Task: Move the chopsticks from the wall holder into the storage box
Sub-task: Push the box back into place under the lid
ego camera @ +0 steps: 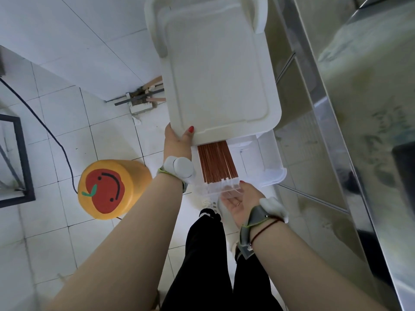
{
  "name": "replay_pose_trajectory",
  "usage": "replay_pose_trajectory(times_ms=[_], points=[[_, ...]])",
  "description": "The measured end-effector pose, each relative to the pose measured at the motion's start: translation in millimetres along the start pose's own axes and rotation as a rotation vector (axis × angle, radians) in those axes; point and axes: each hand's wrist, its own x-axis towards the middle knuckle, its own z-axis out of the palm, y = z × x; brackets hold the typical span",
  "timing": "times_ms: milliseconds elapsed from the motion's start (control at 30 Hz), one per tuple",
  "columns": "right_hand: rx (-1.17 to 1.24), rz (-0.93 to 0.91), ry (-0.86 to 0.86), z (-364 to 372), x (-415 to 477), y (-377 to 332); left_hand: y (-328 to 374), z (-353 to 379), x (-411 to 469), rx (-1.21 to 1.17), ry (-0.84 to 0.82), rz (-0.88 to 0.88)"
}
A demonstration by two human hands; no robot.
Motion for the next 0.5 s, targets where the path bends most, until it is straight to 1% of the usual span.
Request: replay_pose_trajectory(times_ms=[67,133,200,333,500], points=[[-0.001,-0.019,-0.066,12.5,-1.7,-5.7,0.7,0.1,0.2,0.003,0.002,0.009],[0.062,-0.039,-0.12,28.1,-2.3,-12.1,0.5,-0.5,0.0,0.015,0.005,0.019],[0.18,-0.056,-0.132,41.7,-0.2,-21.7,-0.6,-0.6,0.0,0.016,0.001,0.02],[0.314,-0.055,-0.191,69.8,1.1,-41.4,-3.5,-0.9,3.8,0.025,-0.01,0.015],[0.372,-0.141,-0.27,98.8,2.5,-53.8,-5.5,-2.0,7.0,0.077,0.0,0.009]])
